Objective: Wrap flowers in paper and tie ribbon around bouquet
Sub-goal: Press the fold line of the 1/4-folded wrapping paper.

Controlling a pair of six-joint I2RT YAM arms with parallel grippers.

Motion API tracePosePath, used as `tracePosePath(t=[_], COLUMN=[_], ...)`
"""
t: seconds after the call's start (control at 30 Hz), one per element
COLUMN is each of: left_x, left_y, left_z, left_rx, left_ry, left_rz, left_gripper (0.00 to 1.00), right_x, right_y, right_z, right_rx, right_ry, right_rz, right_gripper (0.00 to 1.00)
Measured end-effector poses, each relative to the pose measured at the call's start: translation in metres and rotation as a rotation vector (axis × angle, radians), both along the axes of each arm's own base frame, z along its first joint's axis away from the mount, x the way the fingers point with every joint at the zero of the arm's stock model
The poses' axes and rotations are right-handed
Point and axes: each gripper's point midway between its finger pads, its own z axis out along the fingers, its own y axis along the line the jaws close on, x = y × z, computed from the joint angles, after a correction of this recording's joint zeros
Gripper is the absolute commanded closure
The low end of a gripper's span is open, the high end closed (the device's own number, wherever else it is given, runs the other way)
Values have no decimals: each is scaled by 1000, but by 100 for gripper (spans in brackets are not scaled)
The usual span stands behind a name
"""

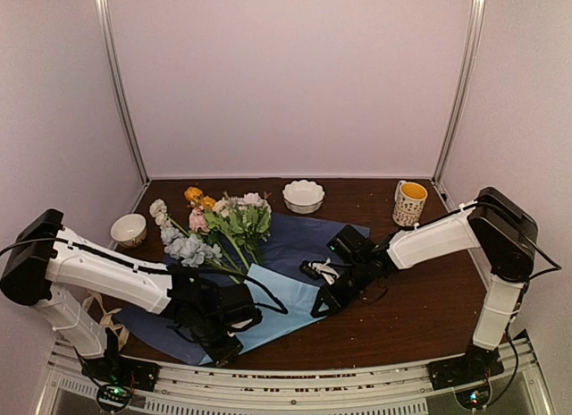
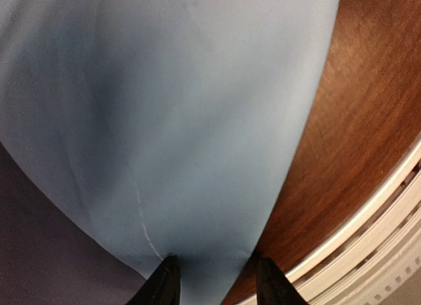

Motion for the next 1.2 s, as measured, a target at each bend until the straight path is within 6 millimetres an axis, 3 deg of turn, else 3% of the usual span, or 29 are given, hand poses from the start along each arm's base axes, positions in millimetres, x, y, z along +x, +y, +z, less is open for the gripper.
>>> tracePosePath(t=[0.2,0.4,0.57,0.63,0.77,0.83,0.9,0.97,1.0,1.03,1.1,1.2], left_x=[-19,-30,-24,-14,29,56,73,84,86,86,91,108], left_y=[8,28,29,37,74,104,133,161,169,176,188,205], left_z=[-1,5,38,49,81,103,112,104,97,88,74,73], left_rx=[24,50,-68,-113,-257,-352,-375,-300,-244,-171,-26,30], left_ry=[20,53,37,27,-51,-123,-183,-208,-200,-181,-144,-151], left_rz=[33,121,239,326,604,775,903,1001,1017,1022,1021,1083], left_gripper=[57,38,32,31,33,34,33,27,17,14,9,8], right_x=[0,0,0,0,0,0,0,0,0,0,0,0], right_y=[0,0,-1,0,-1,-1,-1,-1,-1,-1,0,0], right_z=[0,0,1,1,1,1,1,1,1,1,1,1], right_rx=[7,11,12,13,12,12,11,11,11,11,12,13], right_ry=[-6,-10,-16,-16,-18,-19,-20,-20,-20,-20,-20,-20], right_rz=[0,0,-2,-2,-2,-2,-2,-2,-2,-2,-2,-2], right_gripper=[95,95,94,95,95,94,95,95,95,95,94,94])
